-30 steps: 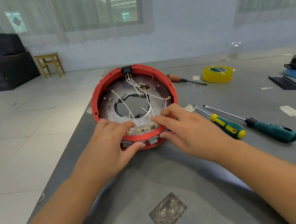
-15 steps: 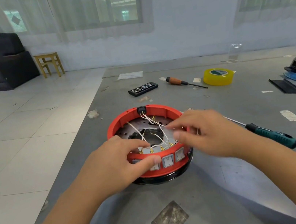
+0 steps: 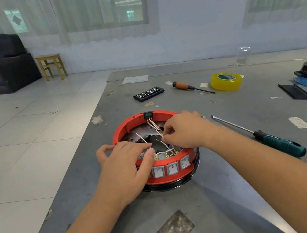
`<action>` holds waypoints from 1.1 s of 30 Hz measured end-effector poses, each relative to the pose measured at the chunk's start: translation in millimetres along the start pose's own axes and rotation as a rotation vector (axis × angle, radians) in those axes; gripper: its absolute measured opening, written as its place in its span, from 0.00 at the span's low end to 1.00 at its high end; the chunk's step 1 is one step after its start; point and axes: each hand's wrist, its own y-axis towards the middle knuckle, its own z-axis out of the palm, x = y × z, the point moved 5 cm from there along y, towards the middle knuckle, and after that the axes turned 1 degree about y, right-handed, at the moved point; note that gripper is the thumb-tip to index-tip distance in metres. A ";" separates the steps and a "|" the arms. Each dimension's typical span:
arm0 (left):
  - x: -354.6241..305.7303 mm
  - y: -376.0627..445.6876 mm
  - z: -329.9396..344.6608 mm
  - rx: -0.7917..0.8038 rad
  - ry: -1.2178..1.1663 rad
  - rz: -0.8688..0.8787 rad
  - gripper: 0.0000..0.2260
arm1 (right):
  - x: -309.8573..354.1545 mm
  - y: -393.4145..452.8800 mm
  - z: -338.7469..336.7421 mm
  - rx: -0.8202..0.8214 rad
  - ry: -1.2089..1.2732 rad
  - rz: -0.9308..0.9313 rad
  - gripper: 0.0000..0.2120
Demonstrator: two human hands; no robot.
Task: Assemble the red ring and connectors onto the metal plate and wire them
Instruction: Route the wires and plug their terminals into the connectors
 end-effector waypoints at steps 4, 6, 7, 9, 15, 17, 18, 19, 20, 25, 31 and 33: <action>-0.9 1.3 -0.3 0.032 0.052 0.004 0.29 | 5.6 -1.0 4.0 -0.028 0.070 -0.005 0.04; -0.8 6.1 -2.3 0.043 0.052 -0.002 0.27 | 6.2 -4.3 4.7 -0.072 0.085 -0.014 0.04; -1.5 10.9 -4.3 0.040 0.037 -0.011 0.25 | 6.3 -5.9 4.7 -0.082 0.094 -0.017 0.05; -6.1 25.8 -9.3 0.024 -0.010 -0.009 0.19 | 6.8 -7.1 4.1 -0.077 0.086 -0.025 0.10; -20.6 67.0 8.0 0.317 -0.068 0.021 0.20 | 4.4 -7.9 2.8 0.036 0.092 -0.067 0.18; -20.8 71.3 13.9 0.361 -0.046 0.039 0.19 | -0.9 -10.9 0.3 0.000 0.129 -0.080 0.15; -19.9 72.1 15.3 0.364 -0.029 0.046 0.19 | -3.1 -12.1 -1.2 -0.034 0.144 -0.084 0.14; -19.0 72.4 16.5 0.362 -0.010 0.052 0.19 | -4.9 -13.4 -2.6 -0.066 0.169 -0.080 0.13; -18.0 72.3 17.5 0.359 0.013 0.059 0.19 | -5.7 -14.5 -3.3 -0.086 0.209 -0.071 0.13; -15.8 72.7 19.5 0.344 0.029 0.083 0.20 | -1.0 -11.0 -1.8 -0.084 0.222 -0.012 0.10; -13.6 81.1 13.7 0.294 -0.056 0.054 0.17 | -0.5 -6.9 -7.7 -0.191 0.292 0.044 0.04; -13.8 86.8 10.5 0.252 -0.050 0.069 0.13 | -1.1 -6.2 -10.9 -0.263 0.361 0.049 0.04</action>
